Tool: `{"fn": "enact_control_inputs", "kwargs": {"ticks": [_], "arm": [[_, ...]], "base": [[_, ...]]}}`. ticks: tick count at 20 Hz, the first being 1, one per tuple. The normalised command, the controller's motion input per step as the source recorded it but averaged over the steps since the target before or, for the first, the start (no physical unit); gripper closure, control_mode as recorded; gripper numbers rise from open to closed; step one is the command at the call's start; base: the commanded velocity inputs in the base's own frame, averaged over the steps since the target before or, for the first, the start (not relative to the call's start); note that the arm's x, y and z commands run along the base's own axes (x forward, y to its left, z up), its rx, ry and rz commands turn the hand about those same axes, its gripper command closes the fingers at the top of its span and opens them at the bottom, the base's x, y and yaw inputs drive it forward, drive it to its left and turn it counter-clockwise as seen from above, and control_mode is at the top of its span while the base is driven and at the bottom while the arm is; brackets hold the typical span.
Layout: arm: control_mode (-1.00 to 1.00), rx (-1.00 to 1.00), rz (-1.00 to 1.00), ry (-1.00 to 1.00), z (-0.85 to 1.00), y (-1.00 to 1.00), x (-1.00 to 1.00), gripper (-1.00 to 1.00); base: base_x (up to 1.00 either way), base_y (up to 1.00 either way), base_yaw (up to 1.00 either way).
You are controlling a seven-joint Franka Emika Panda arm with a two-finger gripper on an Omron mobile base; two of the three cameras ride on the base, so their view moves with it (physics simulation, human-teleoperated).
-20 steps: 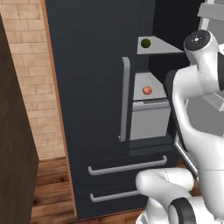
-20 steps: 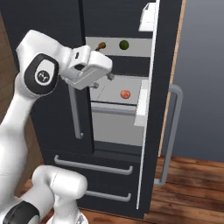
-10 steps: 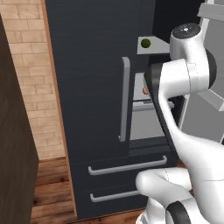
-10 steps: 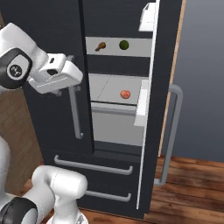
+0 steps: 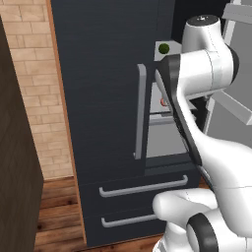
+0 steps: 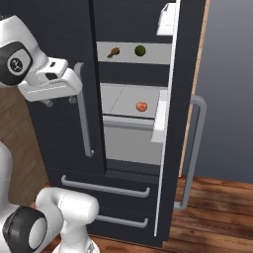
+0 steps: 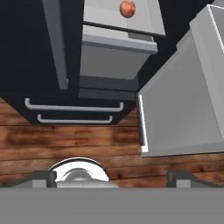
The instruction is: Open the fridge, remove the peach, lime, and chicken drumstick, and place them on any counter.
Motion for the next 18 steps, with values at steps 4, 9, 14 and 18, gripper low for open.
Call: {"fn": "enact_control_inputs", "kwargs": {"ticks": [4, 9, 14, 18], "arm": [[-1.00, 0.17, -0.07, -0.13, -0.57, 0.12, 0.26, -1.00], [-1.00, 0.31, -0.03, -0.32, -0.25, 0.29, 0.23, -1.00], [-1.00, 0.01, -0.09, -0.14, -0.02, 0.43, 0.29, -1.00], [-1.00, -0.04, -0.10, -0.01, 0.00, 0.33, 0.43, -1.00]], "base": [[0.00, 0.00, 0.00], [0.00, 0.00, 0.00], [0.00, 0.00, 0.00], [0.00, 0.00, 0.00]]}}
